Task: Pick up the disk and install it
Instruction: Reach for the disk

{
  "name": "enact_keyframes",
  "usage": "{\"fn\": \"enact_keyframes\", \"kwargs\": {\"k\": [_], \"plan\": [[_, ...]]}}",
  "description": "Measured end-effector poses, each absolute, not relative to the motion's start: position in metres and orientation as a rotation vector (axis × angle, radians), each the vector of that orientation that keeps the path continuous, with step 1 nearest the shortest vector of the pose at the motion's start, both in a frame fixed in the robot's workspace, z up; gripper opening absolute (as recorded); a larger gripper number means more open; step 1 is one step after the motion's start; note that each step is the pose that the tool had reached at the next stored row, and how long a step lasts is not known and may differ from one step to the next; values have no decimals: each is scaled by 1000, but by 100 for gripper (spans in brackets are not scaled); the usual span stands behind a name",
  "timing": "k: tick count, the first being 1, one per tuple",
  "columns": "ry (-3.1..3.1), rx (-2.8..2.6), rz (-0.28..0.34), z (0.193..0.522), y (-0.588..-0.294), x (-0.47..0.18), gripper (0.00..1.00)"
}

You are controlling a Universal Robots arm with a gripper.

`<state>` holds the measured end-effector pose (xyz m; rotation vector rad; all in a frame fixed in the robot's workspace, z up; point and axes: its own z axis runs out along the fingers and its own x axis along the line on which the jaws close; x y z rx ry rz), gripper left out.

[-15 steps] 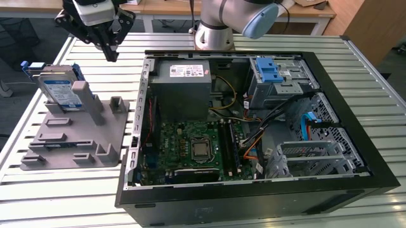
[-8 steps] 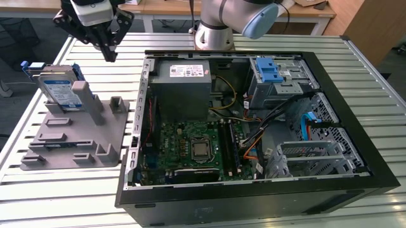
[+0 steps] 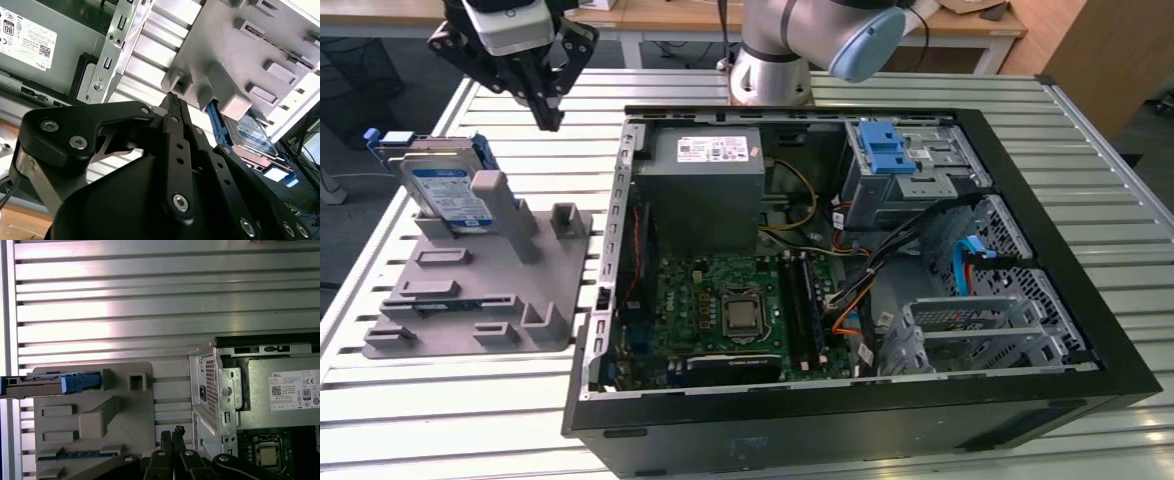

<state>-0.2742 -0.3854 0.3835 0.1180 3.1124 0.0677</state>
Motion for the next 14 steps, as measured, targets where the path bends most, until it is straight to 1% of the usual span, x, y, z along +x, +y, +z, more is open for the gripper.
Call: {"fn": "enact_keyframes", "kwargs": {"k": [14], "plan": [[3113, 118, 68, 383, -385, -279, 15]]}}
